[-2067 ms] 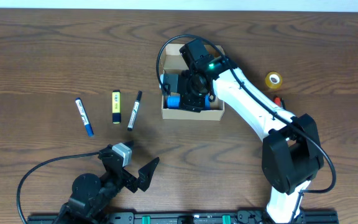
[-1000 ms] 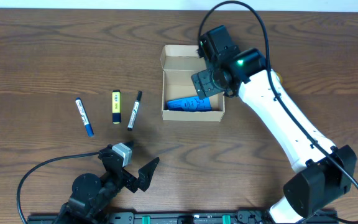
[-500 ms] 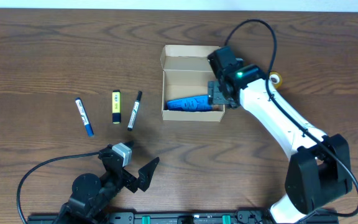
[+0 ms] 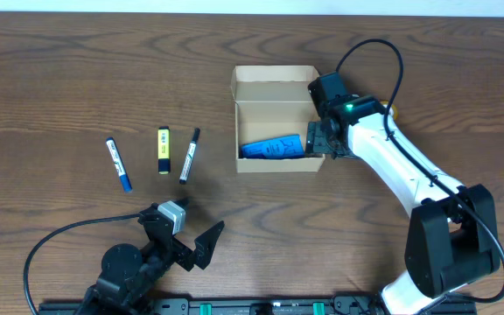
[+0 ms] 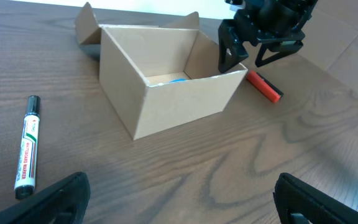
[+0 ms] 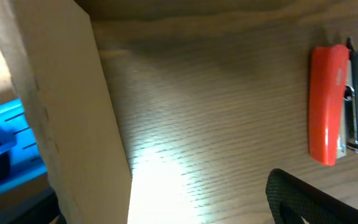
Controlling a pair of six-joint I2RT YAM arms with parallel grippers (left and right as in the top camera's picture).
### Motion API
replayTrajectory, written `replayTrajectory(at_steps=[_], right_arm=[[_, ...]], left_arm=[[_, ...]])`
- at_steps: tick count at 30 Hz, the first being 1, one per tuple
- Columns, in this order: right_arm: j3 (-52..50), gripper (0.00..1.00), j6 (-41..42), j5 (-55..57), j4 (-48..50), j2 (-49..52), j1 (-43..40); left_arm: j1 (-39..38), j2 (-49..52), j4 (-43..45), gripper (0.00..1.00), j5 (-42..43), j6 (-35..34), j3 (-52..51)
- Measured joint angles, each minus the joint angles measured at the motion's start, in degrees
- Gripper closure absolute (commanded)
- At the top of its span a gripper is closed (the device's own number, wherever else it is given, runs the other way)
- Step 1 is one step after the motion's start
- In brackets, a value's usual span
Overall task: Pack container
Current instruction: 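Move the right gripper to the red stapler and grasp it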
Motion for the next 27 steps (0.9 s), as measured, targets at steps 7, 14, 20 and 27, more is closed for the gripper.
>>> replayTrajectory(at_steps=[7, 14, 20, 27], right_arm=[[-0.02, 0.07, -0.02, 0.02, -1.03, 0.0, -0.79], [2.16, 0.03, -0.92, 0.02, -8.26, -0.9, -0.79], [6.75, 0.01, -3.13, 0.0, -9.53, -10.69, -1.25], [8.76, 0.01, -6.71, 0.2, -11.85, -22.45, -8.94]], left_arm=[[0.0, 0.0, 0.0, 0.05, 0.0, 0.02, 0.0], [0.0, 0.0, 0.0, 0.05, 0.0, 0.0, 0.0], [0.0, 0.0, 0.02, 0.05, 0.0, 0.02, 0.0], [0.0, 0.0, 0.0, 0.04, 0.0, 0.02, 0.0]])
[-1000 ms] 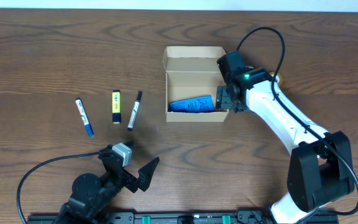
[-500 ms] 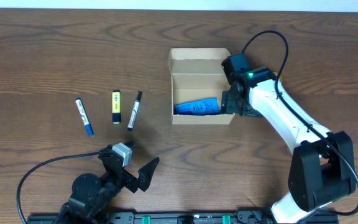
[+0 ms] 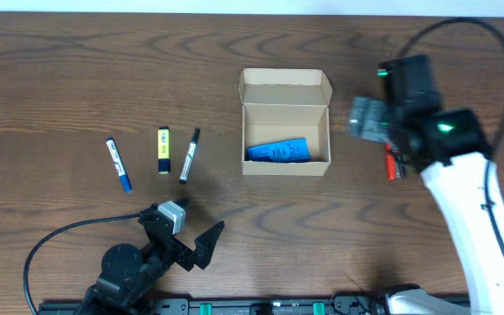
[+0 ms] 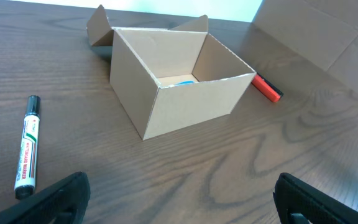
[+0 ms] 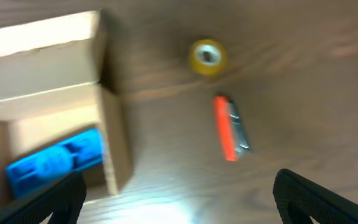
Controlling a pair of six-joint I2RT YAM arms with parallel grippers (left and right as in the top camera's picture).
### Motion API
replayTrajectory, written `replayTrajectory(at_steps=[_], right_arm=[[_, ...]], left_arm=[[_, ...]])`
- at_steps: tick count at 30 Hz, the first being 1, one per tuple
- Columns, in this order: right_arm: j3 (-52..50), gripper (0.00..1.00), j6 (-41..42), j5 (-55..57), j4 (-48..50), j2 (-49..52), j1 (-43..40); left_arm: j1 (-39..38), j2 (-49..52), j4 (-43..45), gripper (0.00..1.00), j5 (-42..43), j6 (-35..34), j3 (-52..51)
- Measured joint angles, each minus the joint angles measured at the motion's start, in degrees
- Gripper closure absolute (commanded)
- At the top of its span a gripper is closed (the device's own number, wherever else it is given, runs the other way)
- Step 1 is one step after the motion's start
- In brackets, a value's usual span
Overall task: Pack container
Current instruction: 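Move the right gripper to the red stapler and grasp it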
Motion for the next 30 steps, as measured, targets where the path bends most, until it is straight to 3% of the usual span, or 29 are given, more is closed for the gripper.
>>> replayTrajectory(at_steps=[5, 14, 21, 30], right_arm=[[-1.49, 0.01, -2.36, 0.17, -0.22, 0.94, -7.69], [-14.53, 0.01, -10.01, -4.79, 11.74, 2.25, -16.85], [-24.17, 0.01, -16.17, -8.22, 22.4, 4.28, -18.51], [-29.57, 0.05, -17.99, -9.38, 33.99, 10.99, -18.73]], left_arm=[[0.0, 0.0, 0.0, 0.05, 0.0, 0.0, 0.0], [0.0, 0.0, 0.02, 0.05, 0.0, 0.0, 0.0], [0.0, 0.0, 0.0, 0.04, 0.0, -0.02, 0.0], [0.0, 0.0, 0.02, 0.05, 0.0, 0.0, 0.0]])
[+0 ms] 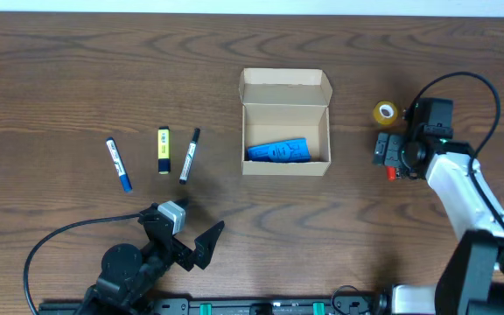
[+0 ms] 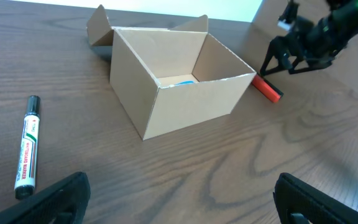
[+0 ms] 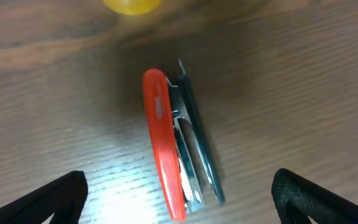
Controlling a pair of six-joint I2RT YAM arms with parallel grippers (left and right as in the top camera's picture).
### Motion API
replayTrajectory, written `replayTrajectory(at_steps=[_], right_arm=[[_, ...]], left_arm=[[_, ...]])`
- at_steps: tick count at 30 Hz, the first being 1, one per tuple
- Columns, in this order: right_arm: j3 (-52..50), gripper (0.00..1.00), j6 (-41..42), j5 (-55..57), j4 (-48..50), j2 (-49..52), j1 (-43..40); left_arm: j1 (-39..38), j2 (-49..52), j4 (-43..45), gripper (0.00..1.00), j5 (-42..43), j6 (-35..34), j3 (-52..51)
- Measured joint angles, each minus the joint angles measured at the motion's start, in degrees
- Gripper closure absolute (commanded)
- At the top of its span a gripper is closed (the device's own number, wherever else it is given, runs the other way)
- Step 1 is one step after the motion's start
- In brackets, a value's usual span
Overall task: Pack container
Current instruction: 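Move the right gripper to the red stapler and grasp it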
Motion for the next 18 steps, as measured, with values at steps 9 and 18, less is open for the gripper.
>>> replayTrajectory(at_steps=[9, 18], right_arm=[[-0.35, 0.08, -1.99, -1.75, 4.7, 7.54, -0.02], [-0.42, 0.24, -2.47, -3.78, 7.39, 10.12, -0.11]], left_arm=[[0.0, 0.0, 0.0, 0.05, 0.0, -0.02, 0.0], [0.0, 0.0, -0.02, 0.05, 0.0, 0.0, 0.0]])
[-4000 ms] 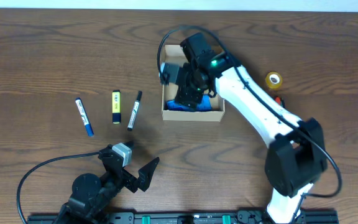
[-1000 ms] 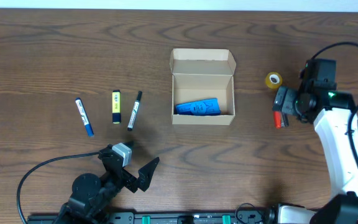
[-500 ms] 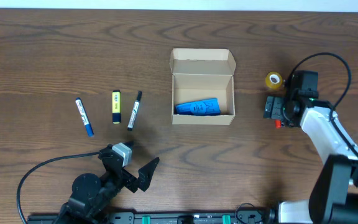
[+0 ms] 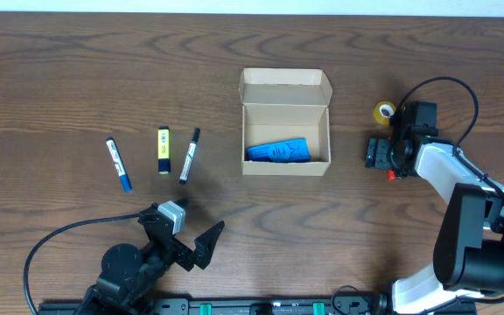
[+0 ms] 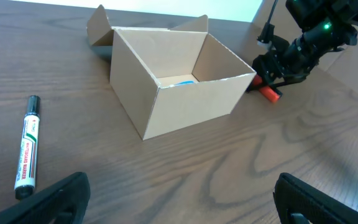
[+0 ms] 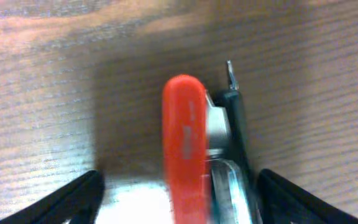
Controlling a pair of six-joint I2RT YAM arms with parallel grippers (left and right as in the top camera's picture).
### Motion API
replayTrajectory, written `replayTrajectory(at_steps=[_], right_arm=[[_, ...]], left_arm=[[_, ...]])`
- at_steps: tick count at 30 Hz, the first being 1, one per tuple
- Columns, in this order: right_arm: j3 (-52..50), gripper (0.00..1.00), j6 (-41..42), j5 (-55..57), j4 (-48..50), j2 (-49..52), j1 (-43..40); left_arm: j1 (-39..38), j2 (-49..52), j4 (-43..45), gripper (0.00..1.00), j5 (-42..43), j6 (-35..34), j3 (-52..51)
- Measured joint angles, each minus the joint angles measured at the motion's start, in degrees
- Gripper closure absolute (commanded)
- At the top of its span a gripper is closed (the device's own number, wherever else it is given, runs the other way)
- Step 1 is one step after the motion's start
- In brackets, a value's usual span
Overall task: Pack container
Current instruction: 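Move the right gripper to the red stapler and grasp it, then lift the red stapler with the right gripper and carry it over the box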
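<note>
An open cardboard box (image 4: 285, 87) stands mid-table with a blue item (image 4: 278, 150) lying inside. Right of it lies a red stapler (image 6: 186, 146), lengthwise between the fingers of my right gripper (image 6: 182, 199). That gripper is open and low over the stapler, one fingertip (image 6: 82, 193) on each side. In the overhead view the right gripper (image 4: 381, 154) covers most of the stapler (image 4: 392, 174). My left gripper (image 5: 179, 208) is open and holds nothing, near the front edge, facing the box (image 5: 179, 112).
A yellow tape roll (image 4: 385, 110) sits just behind the right gripper. Left of the box lie a blue marker (image 4: 118, 164), a yellow highlighter (image 4: 163, 150) and a black marker (image 4: 189, 155). The right arm's cable loops above the stapler.
My right gripper has come lower over the red stapler, which now fills the wrist view between the open fingers. The left arm and the box have not moved.
First my right gripper was at the box's right wall, and the box sat slightly askew. Then the arm was high and right of the box, which now stood square. After that it hung over the stapler, and now it straddles it, open.
</note>
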Motion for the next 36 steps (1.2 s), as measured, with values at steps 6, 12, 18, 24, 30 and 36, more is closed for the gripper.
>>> replayTrajectory(at_steps=[6, 12, 18, 24, 30, 36], right_arm=[[0.13, 0.37, -0.09, -1.09, 0.52, 0.35, 0.0], [0.2, 0.51, -0.11, -1.27, 0.52, 0.42, -0.02], [0.22, 0.61, -0.09, -1.25, 0.48, 0.42, -0.02], [0.31, 0.72, -0.07, -1.31, 0.46, 0.42, -0.07], [0.35, 0.83, 0.2, -1.46, 0.39, 0.42, -0.13], [1.73, 0.91, 0.35, -1.14, -3.5, 0.48, -0.24]], left_arm=[[0.0, 0.0, 0.0, 0.05, 0.0, 0.0, 0.0], [0.0, 0.0, 0.02, 0.05, 0.0, 0.0, 0.0], [0.0, 0.0, 0.0, 0.05, 0.0, 0.0, 0.0], [0.0, 0.0, 0.0, 0.05, 0.0, 0.0, 0.0], [0.0, 0.0, 0.02, 0.05, 0.0, 0.0, 0.0], [0.0, 0.0, 0.0, 0.05, 0.0, 0.0, 0.0]])
